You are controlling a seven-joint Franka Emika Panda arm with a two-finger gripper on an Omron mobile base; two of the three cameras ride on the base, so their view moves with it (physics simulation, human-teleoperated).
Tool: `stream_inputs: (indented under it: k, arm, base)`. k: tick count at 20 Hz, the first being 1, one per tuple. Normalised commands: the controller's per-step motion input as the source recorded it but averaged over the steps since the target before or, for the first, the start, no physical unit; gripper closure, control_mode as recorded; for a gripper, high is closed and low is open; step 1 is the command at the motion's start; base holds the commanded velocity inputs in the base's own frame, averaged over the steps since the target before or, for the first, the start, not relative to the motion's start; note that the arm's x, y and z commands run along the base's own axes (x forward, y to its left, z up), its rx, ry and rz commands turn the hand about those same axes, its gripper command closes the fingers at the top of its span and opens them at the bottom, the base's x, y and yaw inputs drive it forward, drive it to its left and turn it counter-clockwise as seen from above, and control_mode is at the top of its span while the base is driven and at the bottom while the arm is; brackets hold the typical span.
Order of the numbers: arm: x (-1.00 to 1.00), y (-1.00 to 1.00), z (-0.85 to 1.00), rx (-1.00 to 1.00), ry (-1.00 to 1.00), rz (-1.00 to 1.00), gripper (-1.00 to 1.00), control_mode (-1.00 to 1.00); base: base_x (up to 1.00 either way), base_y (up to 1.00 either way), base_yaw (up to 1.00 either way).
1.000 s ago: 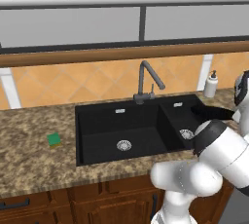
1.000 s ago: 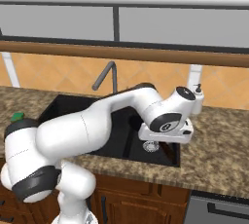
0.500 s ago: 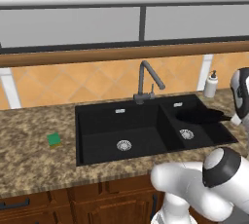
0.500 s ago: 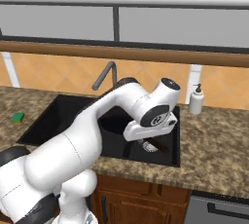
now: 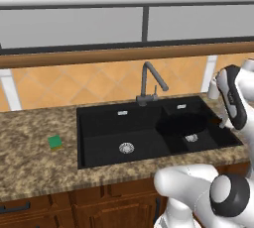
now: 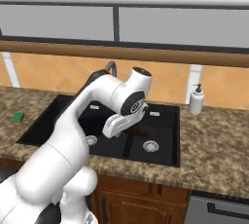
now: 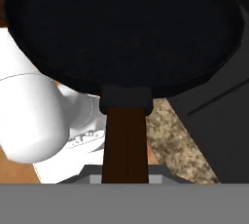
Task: Pick the pan and sponge and place them into the sink. Then turn on the water.
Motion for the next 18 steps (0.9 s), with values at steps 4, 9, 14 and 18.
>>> stream_inputs:
  k: [4,9,14,18]
  arm:
    - [0.01,0.98,0.13,0.0,0.0,0.22,1.0,-1.0]
    - [0.08,0.99,0.02,0.0,0.0,0.16,1.0,-1.0]
    - [0.07,0.83,0.0,0.0,0.0,0.03,1.0,-1.0]
    - [0.3,0.79,0.0,-0.04,0.0,-0.12,1.0,-1.0]
  base:
    - [0.0,0.0,0.0]
    - [0.0,0.0,0.0]
    - [0.0,0.0,0.0]
    - [0.0,0.0,0.0]
